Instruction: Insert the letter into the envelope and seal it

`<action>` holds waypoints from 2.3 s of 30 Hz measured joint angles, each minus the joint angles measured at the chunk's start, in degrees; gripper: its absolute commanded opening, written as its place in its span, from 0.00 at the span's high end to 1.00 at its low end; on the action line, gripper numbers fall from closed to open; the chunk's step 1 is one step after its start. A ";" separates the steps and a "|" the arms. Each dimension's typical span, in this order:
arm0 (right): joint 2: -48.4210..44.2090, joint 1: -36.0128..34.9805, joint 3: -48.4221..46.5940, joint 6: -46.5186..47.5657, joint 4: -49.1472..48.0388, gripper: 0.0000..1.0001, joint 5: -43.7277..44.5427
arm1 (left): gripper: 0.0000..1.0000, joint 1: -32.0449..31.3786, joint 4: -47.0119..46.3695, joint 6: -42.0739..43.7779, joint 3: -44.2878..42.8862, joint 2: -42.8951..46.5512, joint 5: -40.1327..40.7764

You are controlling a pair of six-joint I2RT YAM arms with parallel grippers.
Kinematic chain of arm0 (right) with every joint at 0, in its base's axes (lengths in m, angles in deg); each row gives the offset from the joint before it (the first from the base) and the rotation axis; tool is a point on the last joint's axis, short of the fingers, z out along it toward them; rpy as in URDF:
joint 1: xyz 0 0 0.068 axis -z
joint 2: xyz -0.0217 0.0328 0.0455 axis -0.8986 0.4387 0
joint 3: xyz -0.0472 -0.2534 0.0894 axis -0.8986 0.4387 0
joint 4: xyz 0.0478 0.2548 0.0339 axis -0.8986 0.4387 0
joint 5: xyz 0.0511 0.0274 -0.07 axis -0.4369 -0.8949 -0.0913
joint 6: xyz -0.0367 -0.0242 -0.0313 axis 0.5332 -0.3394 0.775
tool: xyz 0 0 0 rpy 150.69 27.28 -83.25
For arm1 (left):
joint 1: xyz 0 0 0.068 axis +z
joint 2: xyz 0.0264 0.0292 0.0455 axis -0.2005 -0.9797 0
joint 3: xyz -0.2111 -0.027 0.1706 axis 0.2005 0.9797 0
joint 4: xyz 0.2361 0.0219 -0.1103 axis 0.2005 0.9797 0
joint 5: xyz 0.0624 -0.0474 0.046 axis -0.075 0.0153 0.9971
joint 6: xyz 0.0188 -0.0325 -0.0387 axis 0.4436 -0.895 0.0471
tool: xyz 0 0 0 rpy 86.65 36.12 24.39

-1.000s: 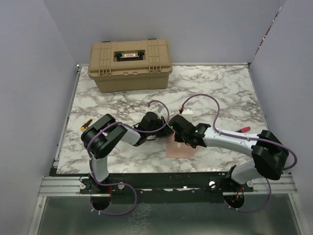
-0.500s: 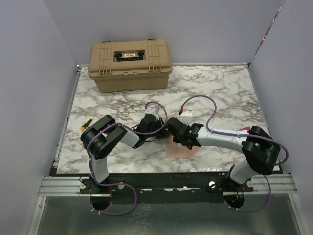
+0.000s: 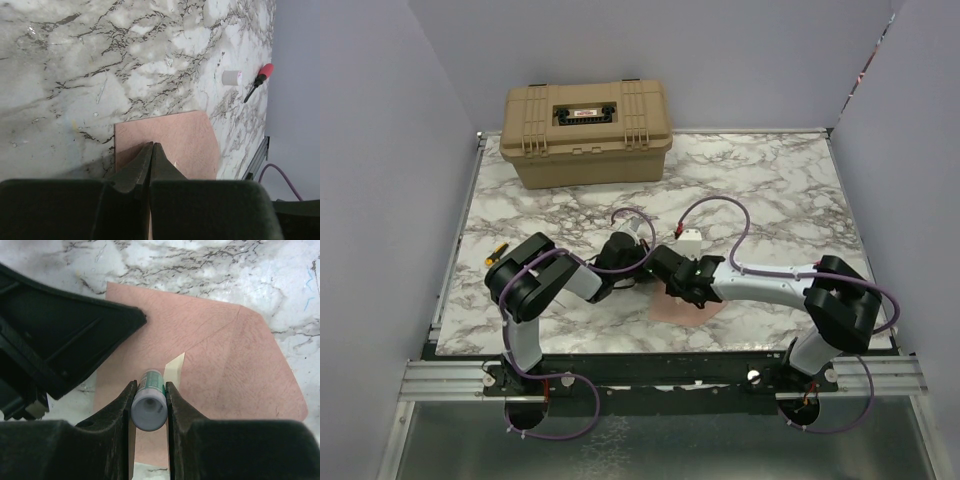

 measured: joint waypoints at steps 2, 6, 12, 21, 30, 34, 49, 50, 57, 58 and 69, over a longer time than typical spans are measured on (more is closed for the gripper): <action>0.20 -0.98 -0.13 0.02 0.31 1.00 0.11 | 1.00 0.24 -0.76 -0.90 0.17 -0.35 -0.46; 0.31 -3.10 -0.11 0.09 0.61 1.00 0.31 | 1.00 0.48 -2.14 -2.64 0.92 -1.01 -0.59; -0.72 -4.57 1.62 0.66 -1.29 1.00 -0.13 | 1.00 0.70 -3.76 -4.22 1.55 -1.51 -0.63; -1.31 -4.22 2.19 -0.42 -1.42 1.00 -0.44 | 1.00 1.36 -3.89 -4.20 1.64 -1.62 -1.90; -0.09 0.55 0.52 -0.39 -0.61 1.00 -0.74 | 1.00 2.25 -4.70 -4.00 1.57 -2.19 -3.37; 1.75 1.09 -1.49 1.44 -0.63 1.00 -0.76 | 1.00 2.38 -4.79 -3.98 1.51 -2.32 -3.61; -2.45 -1.27 2.51 3.28 -1.53 1.00 -5.20 | 1.00 2.54 -5.11 -4.52 1.57 -2.56 -3.76; -2.95 -1.55 2.97 3.65 -1.77 1.00 -5.75 | 1.00 2.51 -5.18 -4.63 1.62 -2.58 -3.74; -3.93 -2.58 3.69 4.55 -1.64 1.00 -7.74 | 1.00 2.58 -5.64 -5.18 1.84 -2.69 -3.69; -3.96 -2.69 3.69 4.46 -1.42 1.00 -7.61 | 1.00 2.58 -5.70 -5.20 1.86 -2.73 -3.69; -2.27 -0.59 1.38 3.02 1.20 1.00 -6.14 | 1.00 2.62 -5.95 -5.20 1.88 -2.84 -3.78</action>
